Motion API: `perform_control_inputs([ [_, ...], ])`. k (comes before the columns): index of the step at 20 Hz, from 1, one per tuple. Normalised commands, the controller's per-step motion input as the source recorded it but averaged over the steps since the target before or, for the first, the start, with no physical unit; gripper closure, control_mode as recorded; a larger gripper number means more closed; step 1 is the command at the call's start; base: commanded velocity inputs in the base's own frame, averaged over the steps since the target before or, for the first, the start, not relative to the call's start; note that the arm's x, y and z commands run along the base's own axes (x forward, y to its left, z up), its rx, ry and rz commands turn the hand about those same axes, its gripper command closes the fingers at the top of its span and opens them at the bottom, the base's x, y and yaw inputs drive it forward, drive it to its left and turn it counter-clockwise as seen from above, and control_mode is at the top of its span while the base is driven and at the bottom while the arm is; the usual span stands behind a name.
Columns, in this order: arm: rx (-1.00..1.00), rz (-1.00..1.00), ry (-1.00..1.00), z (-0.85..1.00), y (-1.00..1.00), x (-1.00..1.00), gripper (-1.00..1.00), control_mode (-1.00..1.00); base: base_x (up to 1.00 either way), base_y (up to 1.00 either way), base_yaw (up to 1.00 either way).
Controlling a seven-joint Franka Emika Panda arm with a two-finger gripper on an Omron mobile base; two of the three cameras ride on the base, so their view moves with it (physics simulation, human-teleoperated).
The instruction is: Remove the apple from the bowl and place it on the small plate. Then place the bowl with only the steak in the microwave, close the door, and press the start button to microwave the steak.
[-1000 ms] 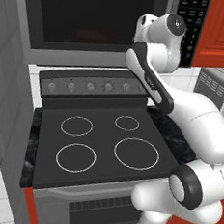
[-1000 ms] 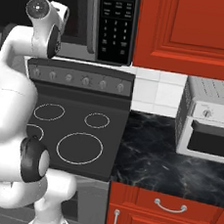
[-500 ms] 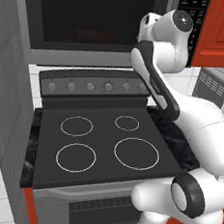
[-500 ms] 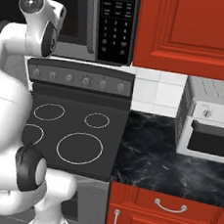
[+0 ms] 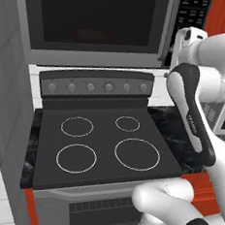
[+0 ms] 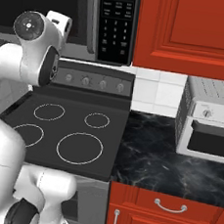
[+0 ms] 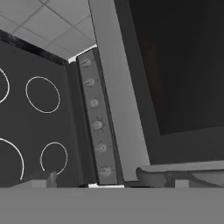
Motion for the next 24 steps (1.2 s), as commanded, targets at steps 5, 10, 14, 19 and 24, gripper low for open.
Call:
perform_control_inputs([
  [5,0.05,0.02,0.0,-0.49,-0.77,-0.16,-1.0,-1.0,0.0,0.0,0.0],
  [10,0.03,0.17,-0.05,-0.07,-0.38,0.12,-1.0,-1.0,0.0,0.0,0.0],
  [14,0.0,0.16,-0.05,0.0,-0.14,0.21,-1.0,-1.0,0.0,0.0,0.0],
  [19,0.0,0.1,-0.01,0.0,-0.05,0.37,-1.0,-1.0,0.0,0.0,0.0],
  [24,0.0,0.01,0.0,-0.01,-0.13,0.46,-1.0,-1.0,0.0,0.0,0.0],
])
